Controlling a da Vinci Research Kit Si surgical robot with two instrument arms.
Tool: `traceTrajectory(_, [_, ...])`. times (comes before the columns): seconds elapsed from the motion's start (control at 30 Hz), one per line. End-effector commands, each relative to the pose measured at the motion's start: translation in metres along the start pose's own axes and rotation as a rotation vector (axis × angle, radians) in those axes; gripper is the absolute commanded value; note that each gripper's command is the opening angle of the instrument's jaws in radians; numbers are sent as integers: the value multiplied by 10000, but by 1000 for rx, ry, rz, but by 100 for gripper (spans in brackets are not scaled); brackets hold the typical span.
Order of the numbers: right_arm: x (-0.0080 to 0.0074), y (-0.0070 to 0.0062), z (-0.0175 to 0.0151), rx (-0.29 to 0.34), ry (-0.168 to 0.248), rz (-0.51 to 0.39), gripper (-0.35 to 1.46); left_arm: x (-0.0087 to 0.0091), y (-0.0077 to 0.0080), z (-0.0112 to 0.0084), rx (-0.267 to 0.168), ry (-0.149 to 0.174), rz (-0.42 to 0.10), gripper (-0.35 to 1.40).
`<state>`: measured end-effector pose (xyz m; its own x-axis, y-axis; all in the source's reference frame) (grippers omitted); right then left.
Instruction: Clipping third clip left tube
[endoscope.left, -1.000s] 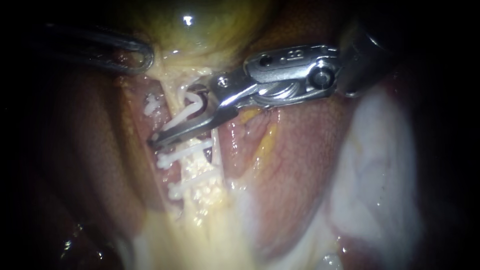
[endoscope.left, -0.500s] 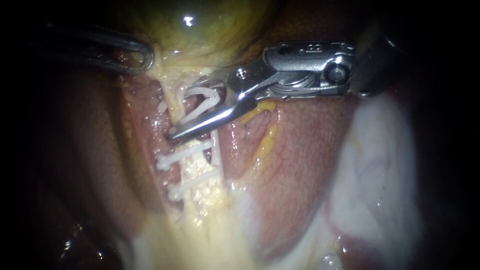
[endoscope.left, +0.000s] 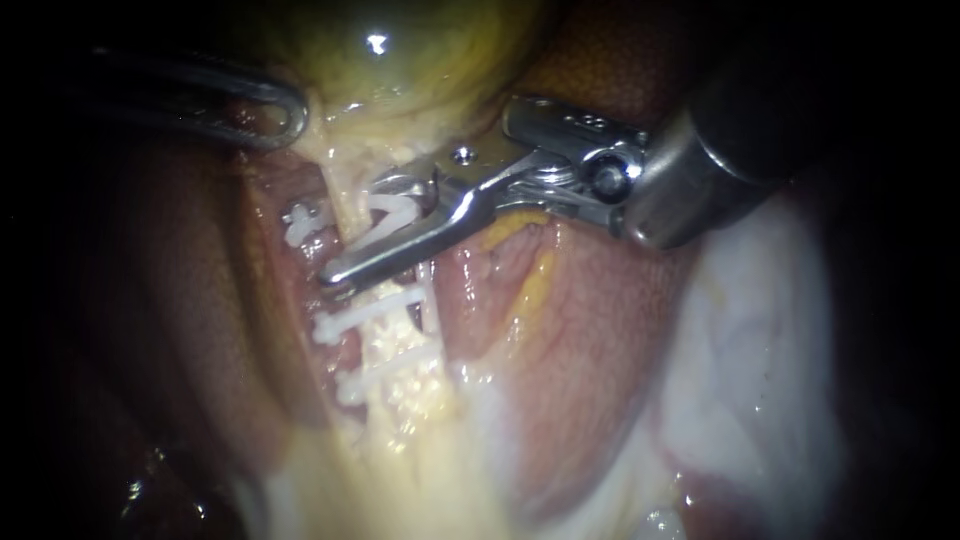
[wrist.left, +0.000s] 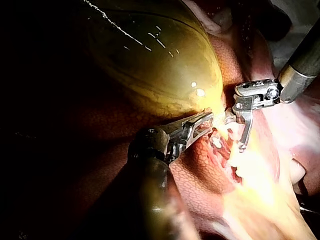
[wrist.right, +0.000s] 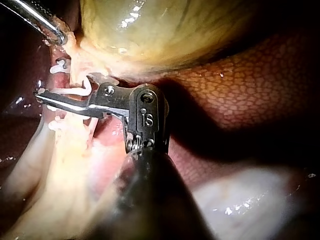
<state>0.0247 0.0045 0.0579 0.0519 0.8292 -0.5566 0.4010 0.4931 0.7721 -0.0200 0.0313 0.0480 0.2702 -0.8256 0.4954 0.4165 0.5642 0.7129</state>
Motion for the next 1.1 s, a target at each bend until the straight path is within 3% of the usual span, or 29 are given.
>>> traceTrajectory(0.03, [5,-5,0,-9,3,4,38,0,0,0,0,0,0,-35])
traceTrajectory(0.27, [24,-23,4,-37,25,22,35,0,0,0,0,0,0,-35])
traceTrajectory(0.53, [25,-27,6,-34,24,24,27,0,0,0,0,0,0,-35])
traceTrajectory(0.97, [25,-25,9,-39,21,53,-30,0,0,0,0,0,0,-35])
traceTrajectory(1.1, [22,-24,11,-42,1,144,-35,0,0,0,0,0,0,-35])
